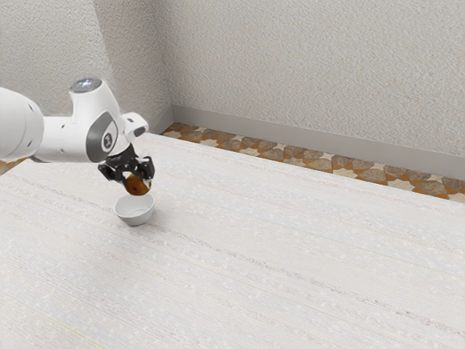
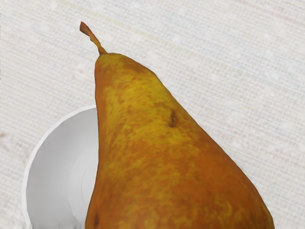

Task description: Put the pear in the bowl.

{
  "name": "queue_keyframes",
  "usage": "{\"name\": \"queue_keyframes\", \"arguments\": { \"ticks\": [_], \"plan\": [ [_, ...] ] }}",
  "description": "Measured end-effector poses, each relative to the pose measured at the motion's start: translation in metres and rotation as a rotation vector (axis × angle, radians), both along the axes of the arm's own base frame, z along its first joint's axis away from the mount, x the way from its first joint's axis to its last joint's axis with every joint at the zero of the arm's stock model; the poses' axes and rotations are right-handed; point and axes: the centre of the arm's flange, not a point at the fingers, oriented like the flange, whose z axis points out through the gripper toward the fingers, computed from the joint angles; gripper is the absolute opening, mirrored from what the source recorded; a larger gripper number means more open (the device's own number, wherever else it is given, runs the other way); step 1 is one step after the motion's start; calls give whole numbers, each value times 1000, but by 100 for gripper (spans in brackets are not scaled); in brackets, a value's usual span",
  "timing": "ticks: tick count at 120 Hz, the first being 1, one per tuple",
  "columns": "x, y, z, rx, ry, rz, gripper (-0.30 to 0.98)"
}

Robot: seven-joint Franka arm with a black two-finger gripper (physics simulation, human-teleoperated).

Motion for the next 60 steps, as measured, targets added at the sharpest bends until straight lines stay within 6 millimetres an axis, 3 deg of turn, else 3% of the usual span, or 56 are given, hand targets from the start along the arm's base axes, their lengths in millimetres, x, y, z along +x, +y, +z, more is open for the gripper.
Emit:
{"name": "queue_keyframes", "arguments": {
  "ticks": [14, 28, 50, 60],
  "plan": [
    [-10, 9, -14, -11, 5, 35, 13],
    [-12, 16, -16, -11, -16, 57, 18],
    [-9, 31, -29, 4, -35, 77, 41],
    [-6, 28, -34, -2, -42, 69, 48]
  ]
}}
